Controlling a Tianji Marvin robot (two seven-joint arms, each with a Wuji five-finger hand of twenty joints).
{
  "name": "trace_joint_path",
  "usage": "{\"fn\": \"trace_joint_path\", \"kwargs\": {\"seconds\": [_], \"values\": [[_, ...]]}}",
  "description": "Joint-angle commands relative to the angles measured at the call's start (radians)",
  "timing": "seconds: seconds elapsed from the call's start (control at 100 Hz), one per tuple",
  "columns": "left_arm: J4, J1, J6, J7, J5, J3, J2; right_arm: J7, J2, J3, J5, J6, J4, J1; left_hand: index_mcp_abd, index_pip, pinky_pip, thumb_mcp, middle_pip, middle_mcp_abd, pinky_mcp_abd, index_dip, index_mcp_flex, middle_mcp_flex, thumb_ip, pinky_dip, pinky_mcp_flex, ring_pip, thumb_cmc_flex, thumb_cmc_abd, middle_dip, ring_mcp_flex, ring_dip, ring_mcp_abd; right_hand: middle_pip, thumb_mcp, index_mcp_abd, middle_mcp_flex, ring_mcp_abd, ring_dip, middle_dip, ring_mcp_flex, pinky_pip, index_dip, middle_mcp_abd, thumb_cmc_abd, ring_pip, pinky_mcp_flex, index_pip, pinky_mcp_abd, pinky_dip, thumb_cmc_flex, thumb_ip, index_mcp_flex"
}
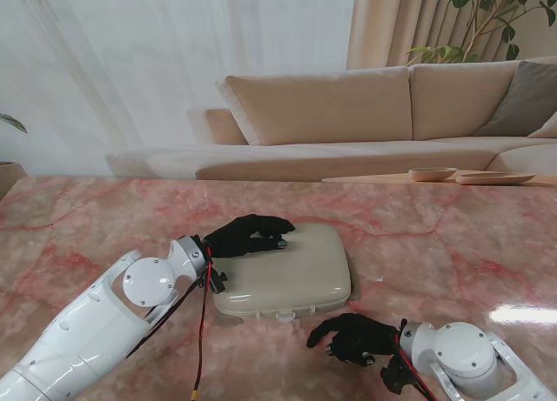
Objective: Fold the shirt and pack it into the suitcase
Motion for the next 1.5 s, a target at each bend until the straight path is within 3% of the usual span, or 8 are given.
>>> {"fn": "trace_joint_path", "kwargs": {"seconds": [0.0,0.55,0.97,1.12,1.19,1.33,1.49], "values": [[0.036,0.026,0.023,-0.017,0.003,0.015,0.004,0.023,-0.003,-0.012,0.017,0.017,0.019,0.007,-0.046,0.011,-0.006,-0.036,0.001,-0.011,0.205,0.011,-0.01,-0.02,0.019,-0.038,0.05,0.011,0.003,0.044,-0.009,0.01,-0.001,0.138,0.063,-0.006,0.002,0.057,-0.053,0.054,0.006,0.025,0.251,-0.013,0.026,0.015,0.08,0.05,-0.008,-0.086,-0.022,-0.009,0.037,-0.04],[0.038,0.027,0.031,-0.018,-0.012,0.017,0.001,0.055,-0.005,-0.136,0.087,0.023,0.078,0.116,-0.042,0.01,-0.001,-0.035,0.002,-0.007,0.206,0.008,-0.013,-0.02,0.02,-0.041,0.051,0.014,0.005,0.044,-0.01,0.011,-0.003,0.14,0.062,-0.059,0.026,0.047,-0.041,0.046,0.007,0.024,0.249,-0.03,0.035,0.122,0.082,0.034,-0.028,-0.064,-0.023,-0.023,0.059,-0.064],[0.038,0.032,0.036,-0.017,-0.017,0.015,0.0,0.059,-0.004,-0.226,0.074,0.037,0.128,0.196,-0.04,0.008,0.001,-0.035,0.003,-0.008,0.206,0.006,-0.017,-0.023,0.02,-0.043,0.052,0.015,0.005,0.045,-0.01,0.01,-0.005,0.139,0.058,-0.096,0.058,0.014,-0.051,0.041,0.017,0.025,0.244,-0.035,0.028,0.156,0.068,0.018,-0.05,-0.08,-0.008,-0.027,0.104,-0.096],[0.037,0.035,0.039,-0.018,-0.019,0.013,0.0,0.042,-0.01,-0.208,0.082,0.071,0.126,0.183,-0.037,0.003,0.002,-0.035,0.004,-0.008,0.208,0.004,-0.027,-0.022,0.02,-0.043,0.052,0.016,0.004,0.045,-0.01,0.011,-0.005,0.138,0.044,-0.066,0.09,-0.027,-0.049,0.035,0.009,0.025,0.237,-0.039,0.043,0.133,0.053,0.009,-0.081,-0.081,-0.006,-0.029,0.142,-0.152],[0.036,0.037,0.04,-0.02,-0.02,0.012,0.001,0.035,-0.012,-0.191,0.084,0.082,0.12,0.168,-0.036,0.001,0.003,-0.035,0.005,-0.007,0.209,0.003,-0.03,-0.021,0.02,-0.042,0.053,0.016,0.003,0.046,-0.01,0.012,-0.005,0.138,0.047,-0.032,0.079,-0.035,-0.049,0.034,0.004,0.025,0.235,-0.042,0.04,0.085,0.052,0.007,-0.104,-0.081,-0.005,-0.034,0.162,-0.188],[0.033,0.041,0.045,-0.021,-0.02,0.01,0.001,-0.003,-0.029,-0.14,0.141,0.122,0.105,0.12,-0.037,0.0,0.005,-0.035,0.006,-0.009,0.211,0.002,-0.032,-0.019,0.02,-0.04,0.052,0.017,0.002,0.046,-0.009,0.013,-0.004,0.139,0.039,0.026,0.04,-0.04,-0.03,0.029,-0.014,0.024,0.229,-0.042,0.048,0.001,0.04,0.005,-0.12,-0.066,-0.007,-0.036,0.142,-0.276],[0.031,0.043,0.047,-0.025,-0.022,0.01,0.002,-0.015,-0.044,-0.09,0.219,0.162,0.097,0.079,-0.038,0.0,0.005,-0.035,0.005,-0.007,0.212,0.002,-0.031,-0.019,0.02,-0.039,0.051,0.016,0.002,0.046,-0.01,0.013,-0.004,0.138,0.04,0.049,0.013,-0.026,-0.017,0.032,-0.026,0.024,0.232,-0.039,0.056,-0.02,0.048,0.015,-0.086,-0.048,-0.01,-0.028,0.134,-0.293]]}}
